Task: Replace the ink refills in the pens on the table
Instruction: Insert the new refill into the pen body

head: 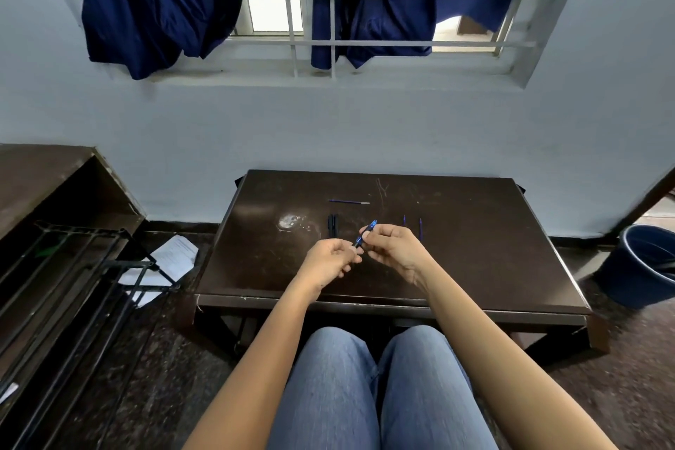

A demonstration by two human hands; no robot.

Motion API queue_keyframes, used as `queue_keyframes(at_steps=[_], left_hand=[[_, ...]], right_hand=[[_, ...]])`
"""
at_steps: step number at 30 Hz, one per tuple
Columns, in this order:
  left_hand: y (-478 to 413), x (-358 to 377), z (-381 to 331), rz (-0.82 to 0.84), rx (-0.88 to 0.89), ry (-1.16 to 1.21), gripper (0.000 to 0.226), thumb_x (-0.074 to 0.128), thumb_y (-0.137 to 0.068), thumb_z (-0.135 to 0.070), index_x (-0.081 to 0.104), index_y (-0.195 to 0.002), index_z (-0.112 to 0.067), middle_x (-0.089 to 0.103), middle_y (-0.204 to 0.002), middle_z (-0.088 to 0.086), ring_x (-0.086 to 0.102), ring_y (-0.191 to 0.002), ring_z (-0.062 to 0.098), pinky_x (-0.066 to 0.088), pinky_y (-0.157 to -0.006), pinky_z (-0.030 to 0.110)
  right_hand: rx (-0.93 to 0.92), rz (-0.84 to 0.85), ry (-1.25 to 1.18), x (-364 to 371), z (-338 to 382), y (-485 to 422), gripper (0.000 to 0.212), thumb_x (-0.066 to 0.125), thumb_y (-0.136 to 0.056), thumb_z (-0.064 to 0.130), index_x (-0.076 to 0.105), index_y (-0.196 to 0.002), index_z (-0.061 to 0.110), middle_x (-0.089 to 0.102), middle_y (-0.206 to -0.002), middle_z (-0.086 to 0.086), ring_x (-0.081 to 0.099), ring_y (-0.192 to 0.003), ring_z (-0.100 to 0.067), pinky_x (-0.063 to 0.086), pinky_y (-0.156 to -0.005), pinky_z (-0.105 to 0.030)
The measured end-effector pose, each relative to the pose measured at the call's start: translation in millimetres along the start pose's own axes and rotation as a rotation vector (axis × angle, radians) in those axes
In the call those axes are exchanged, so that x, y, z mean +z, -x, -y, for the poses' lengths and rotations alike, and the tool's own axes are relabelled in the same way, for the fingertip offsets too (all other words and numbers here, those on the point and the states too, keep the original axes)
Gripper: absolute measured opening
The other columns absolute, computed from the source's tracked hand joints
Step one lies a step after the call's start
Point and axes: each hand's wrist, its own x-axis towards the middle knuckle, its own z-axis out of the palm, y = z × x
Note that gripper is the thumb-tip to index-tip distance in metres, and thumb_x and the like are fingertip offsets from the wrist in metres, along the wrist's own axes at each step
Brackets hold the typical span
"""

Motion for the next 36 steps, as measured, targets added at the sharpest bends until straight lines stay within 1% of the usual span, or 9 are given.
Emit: queue_keyframes(at_steps=[4, 8, 12, 16, 19, 24, 28, 31, 36], left_hand=[[4.6, -0.2, 1.7, -0.094, 0.059, -0.001, 0.016, 0.066, -0.087, -0.024, 0.067, -0.102, -0.018, 0.07, -0.081, -0.005, 0.06, -0.064, 0.004, 0.042, -0.05, 0.012], [7.8, 5.2, 0.2, -0.099, 0.027, 0.004, 0.027, 0.05, -0.096, -0.033, 0.073, -0.099, -0.018, 0.073, -0.08, -0.004, 0.052, -0.054, -0.001, 0.038, -0.049, 0.012], [7.9, 4.8, 5.9, -0.067, -0.026, -0.036, 0.032, 0.044, -0.099, -0.027, 0.074, -0.1, -0.014, 0.075, -0.086, -0.002, 0.055, -0.063, 0.004, 0.04, -0.056, 0.017], [9.5, 7.0, 16.2, -0.115, 0.037, -0.05, 0.013, 0.063, -0.09, -0.02, 0.07, -0.1, -0.016, 0.072, -0.087, -0.004, 0.064, -0.078, 0.007, 0.044, -0.063, 0.012], [11.4, 7.9, 19.9, -0.081, 0.043, -0.024, 0.023, 0.073, -0.082, -0.016, 0.068, -0.104, -0.015, 0.071, -0.097, 0.0, 0.066, -0.092, 0.01, 0.047, -0.071, 0.015], [19.6, 13.7, 14.7, 0.129, -0.128, 0.059, 0.034, 0.043, -0.101, -0.027, 0.068, -0.109, -0.006, 0.073, -0.093, 0.006, 0.069, -0.084, 0.011, 0.056, -0.076, 0.02], [20.3, 15.3, 19.9, 0.075, -0.067, 0.041, 0.019, 0.056, -0.095, -0.014, 0.068, -0.104, -0.004, 0.071, -0.088, 0.005, 0.066, -0.075, 0.008, 0.055, -0.068, 0.016], [20.1, 15.8, 24.4, -0.017, -0.026, -0.003, 0.02, 0.066, -0.089, -0.02, 0.069, -0.105, -0.008, 0.071, -0.088, 0.003, 0.065, -0.075, 0.008, 0.054, -0.068, 0.017], [22.5, 16.2, 25.5, 0.064, -0.112, 0.104, 0.028, 0.045, -0.101, -0.02, 0.067, -0.109, -0.005, 0.073, -0.096, 0.009, 0.07, -0.084, 0.012, 0.057, -0.073, 0.019]], right_hand=[[-0.028, -0.006, 0.015, 4.2, -1.6, 6.6, 0.013, 0.065, -0.089, 0.014, 0.071, -0.077, 0.016, 0.071, -0.085, -0.003, 0.065, -0.079, -0.01, 0.05, -0.074, -0.025], [-0.038, -0.025, -0.008, 8.9, -6.3, 10.9, 0.024, 0.066, -0.088, 0.017, 0.07, -0.065, 0.023, 0.071, -0.081, 0.001, 0.064, -0.076, -0.008, 0.049, -0.074, -0.024], [-0.038, -0.054, -0.013, 7.1, -14.5, 16.9, 0.024, 0.068, -0.087, 0.019, 0.071, -0.063, 0.024, 0.072, -0.081, 0.002, 0.064, -0.081, -0.01, 0.049, -0.077, -0.026], [-0.035, -0.095, -0.063, 6.6, -27.3, 23.4, 0.025, 0.068, -0.087, 0.016, 0.072, -0.063, 0.023, 0.069, -0.069, 0.004, 0.062, -0.075, -0.01, 0.048, -0.071, -0.025], [-0.022, -0.105, -0.11, 5.2, -34.5, 25.7, 0.021, 0.068, -0.087, 0.015, 0.074, -0.067, 0.022, 0.066, -0.067, 0.004, 0.058, -0.071, -0.01, 0.046, -0.067, -0.023], [-0.023, -0.096, -0.104, 1.2, -38.9, 28.0, 0.017, 0.068, -0.087, 0.015, 0.075, -0.072, 0.018, 0.064, -0.067, 0.003, 0.055, -0.069, -0.009, 0.044, -0.064, -0.02], [-0.029, -0.08, -0.082, 2.6, -40.7, 27.9, 0.021, 0.069, -0.086, 0.019, 0.074, -0.065, 0.022, 0.059, -0.067, 0.0, 0.048, -0.067, -0.01, 0.039, -0.062, -0.022], [-0.028, -0.084, -0.091, 3.9, -40.9, 28.1, 0.018, 0.07, -0.085, 0.02, 0.075, -0.067, 0.021, 0.063, -0.068, 0.001, 0.049, -0.071, -0.012, 0.039, -0.063, -0.023], [-0.033, -0.093, -0.057, 2.9, -40.2, 27.7, 0.019, 0.07, -0.086, 0.021, 0.074, -0.067, 0.021, 0.064, -0.065, 0.003, 0.049, -0.072, -0.014, 0.041, -0.065, -0.024]])
